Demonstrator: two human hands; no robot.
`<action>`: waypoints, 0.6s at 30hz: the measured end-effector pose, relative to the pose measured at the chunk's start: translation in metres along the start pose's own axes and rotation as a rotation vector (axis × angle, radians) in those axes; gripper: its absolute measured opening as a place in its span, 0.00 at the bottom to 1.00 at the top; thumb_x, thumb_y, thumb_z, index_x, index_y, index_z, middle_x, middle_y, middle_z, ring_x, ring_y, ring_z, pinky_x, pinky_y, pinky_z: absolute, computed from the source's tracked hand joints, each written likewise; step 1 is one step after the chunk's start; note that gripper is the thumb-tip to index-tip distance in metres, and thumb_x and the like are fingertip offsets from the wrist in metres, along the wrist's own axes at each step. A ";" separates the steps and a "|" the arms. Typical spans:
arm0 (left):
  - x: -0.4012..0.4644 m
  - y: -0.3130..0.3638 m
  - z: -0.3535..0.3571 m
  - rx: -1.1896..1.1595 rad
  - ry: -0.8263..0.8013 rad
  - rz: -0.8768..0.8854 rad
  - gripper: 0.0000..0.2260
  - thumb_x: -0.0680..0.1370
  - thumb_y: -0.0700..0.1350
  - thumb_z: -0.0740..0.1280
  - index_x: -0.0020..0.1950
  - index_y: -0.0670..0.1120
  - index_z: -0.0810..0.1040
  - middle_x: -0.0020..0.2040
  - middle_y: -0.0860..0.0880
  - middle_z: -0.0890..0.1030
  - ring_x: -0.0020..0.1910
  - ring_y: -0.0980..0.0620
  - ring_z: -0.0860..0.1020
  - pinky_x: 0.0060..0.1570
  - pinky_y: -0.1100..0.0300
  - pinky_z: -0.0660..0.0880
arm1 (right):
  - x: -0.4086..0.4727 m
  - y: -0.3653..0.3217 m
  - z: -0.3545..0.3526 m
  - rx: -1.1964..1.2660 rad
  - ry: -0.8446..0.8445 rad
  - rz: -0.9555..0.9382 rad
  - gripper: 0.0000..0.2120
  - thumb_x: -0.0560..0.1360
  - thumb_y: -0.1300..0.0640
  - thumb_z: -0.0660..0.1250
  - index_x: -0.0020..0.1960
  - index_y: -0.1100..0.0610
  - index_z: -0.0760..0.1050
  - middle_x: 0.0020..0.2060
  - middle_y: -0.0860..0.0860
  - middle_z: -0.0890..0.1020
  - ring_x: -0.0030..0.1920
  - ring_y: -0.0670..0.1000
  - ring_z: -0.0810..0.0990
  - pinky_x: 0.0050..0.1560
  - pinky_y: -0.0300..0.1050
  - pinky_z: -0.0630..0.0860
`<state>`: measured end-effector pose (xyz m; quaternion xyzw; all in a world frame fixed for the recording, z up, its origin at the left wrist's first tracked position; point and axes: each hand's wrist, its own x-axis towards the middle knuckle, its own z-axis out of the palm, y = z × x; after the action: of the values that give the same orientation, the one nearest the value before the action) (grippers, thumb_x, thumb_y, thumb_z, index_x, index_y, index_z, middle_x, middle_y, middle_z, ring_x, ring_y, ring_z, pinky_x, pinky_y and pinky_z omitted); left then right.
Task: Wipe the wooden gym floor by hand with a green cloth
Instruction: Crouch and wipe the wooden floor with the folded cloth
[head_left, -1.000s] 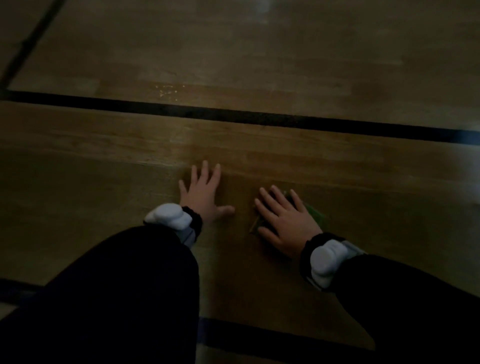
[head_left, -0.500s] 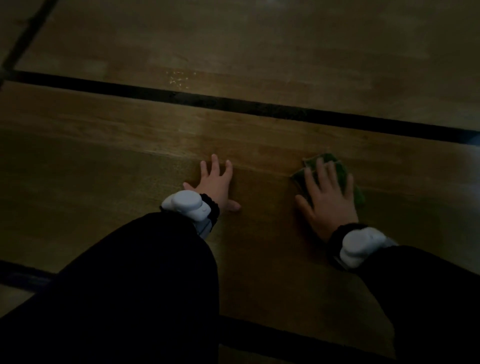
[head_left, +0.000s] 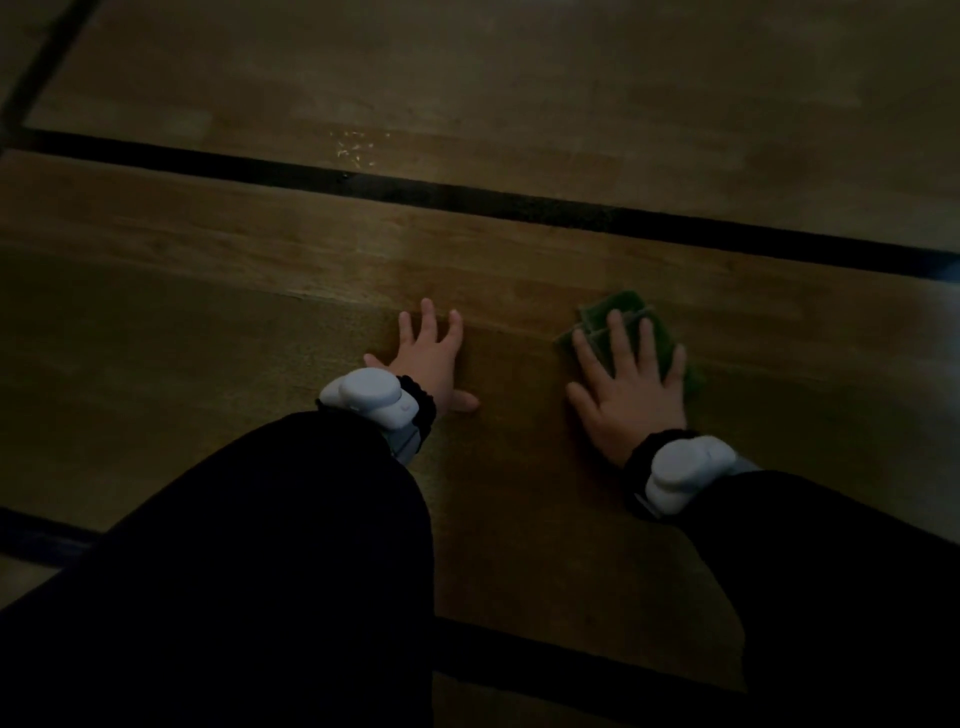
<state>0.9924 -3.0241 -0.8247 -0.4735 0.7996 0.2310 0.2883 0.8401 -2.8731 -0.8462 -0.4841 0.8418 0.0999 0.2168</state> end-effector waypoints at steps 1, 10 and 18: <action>-0.001 0.000 0.000 0.002 0.003 0.003 0.47 0.72 0.54 0.72 0.78 0.55 0.40 0.77 0.49 0.33 0.76 0.42 0.37 0.67 0.27 0.51 | -0.008 -0.010 0.004 -0.027 -0.016 -0.054 0.29 0.79 0.36 0.43 0.75 0.39 0.34 0.75 0.50 0.31 0.75 0.59 0.32 0.71 0.67 0.34; -0.001 -0.003 -0.003 0.010 -0.010 0.025 0.45 0.73 0.54 0.70 0.78 0.55 0.41 0.77 0.49 0.35 0.76 0.42 0.38 0.67 0.27 0.52 | -0.053 -0.061 0.033 -0.080 -0.083 -0.517 0.28 0.76 0.37 0.36 0.76 0.39 0.38 0.69 0.45 0.28 0.71 0.54 0.26 0.64 0.62 0.23; -0.002 -0.005 -0.002 0.021 0.002 0.023 0.46 0.72 0.55 0.71 0.77 0.56 0.40 0.77 0.50 0.35 0.76 0.43 0.38 0.67 0.28 0.51 | -0.020 -0.023 0.014 -0.088 -0.058 -0.467 0.24 0.82 0.43 0.45 0.74 0.33 0.40 0.73 0.40 0.33 0.74 0.51 0.31 0.66 0.60 0.25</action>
<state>0.9969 -3.0264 -0.8224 -0.4616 0.8076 0.2254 0.2898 0.8725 -2.8641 -0.8478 -0.6715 0.6954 0.0973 0.2367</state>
